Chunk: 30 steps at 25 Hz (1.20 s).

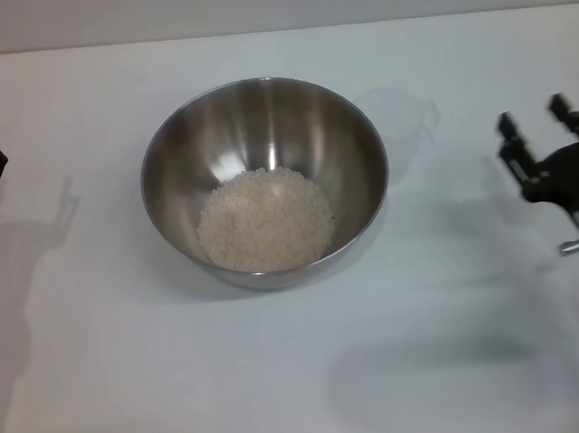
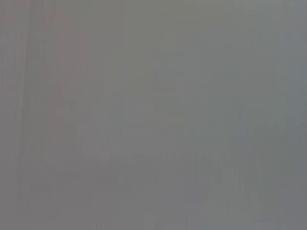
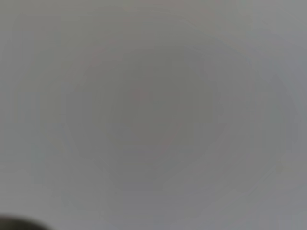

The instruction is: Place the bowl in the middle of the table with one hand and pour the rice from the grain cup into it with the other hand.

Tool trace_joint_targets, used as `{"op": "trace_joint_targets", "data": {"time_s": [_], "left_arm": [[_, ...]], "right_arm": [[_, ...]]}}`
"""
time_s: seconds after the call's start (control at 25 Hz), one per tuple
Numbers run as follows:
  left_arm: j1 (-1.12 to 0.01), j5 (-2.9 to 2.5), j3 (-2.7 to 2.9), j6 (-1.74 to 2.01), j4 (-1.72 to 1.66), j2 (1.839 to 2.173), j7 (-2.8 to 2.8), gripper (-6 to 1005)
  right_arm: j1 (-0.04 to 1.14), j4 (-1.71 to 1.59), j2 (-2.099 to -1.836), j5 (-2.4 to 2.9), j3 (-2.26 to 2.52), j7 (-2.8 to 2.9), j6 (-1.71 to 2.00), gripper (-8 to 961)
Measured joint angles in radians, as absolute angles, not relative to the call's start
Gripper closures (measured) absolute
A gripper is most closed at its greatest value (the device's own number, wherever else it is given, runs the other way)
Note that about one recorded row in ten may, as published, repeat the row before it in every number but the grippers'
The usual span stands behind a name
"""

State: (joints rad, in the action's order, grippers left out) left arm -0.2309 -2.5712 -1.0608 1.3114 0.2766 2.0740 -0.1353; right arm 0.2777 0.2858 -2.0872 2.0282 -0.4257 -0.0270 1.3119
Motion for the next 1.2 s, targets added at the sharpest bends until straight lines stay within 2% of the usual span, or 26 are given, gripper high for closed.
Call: {"op": "trace_joint_targets", "data": {"time_s": [0.28,0.48,1.2], "left_arm": [[-0.244,-2.571,-1.085,1.300,0.259,2.075,-0.143,166],[-0.250,-2.571,-1.086,1.286,0.258,2.076,-0.144,166],[-0.292,-2.518,-1.128,1.148,0.257,2.075,-0.134,166]], "right_arm": [[0.225,0.285,-2.085,2.026,-0.520,-0.016,1.457,298],[0.224,0.283,-2.088,2.026,-0.545,-0.017,1.478,110],[0.241,0.254,-2.088,2.022,-0.554,-0.027,1.512,113]]}}
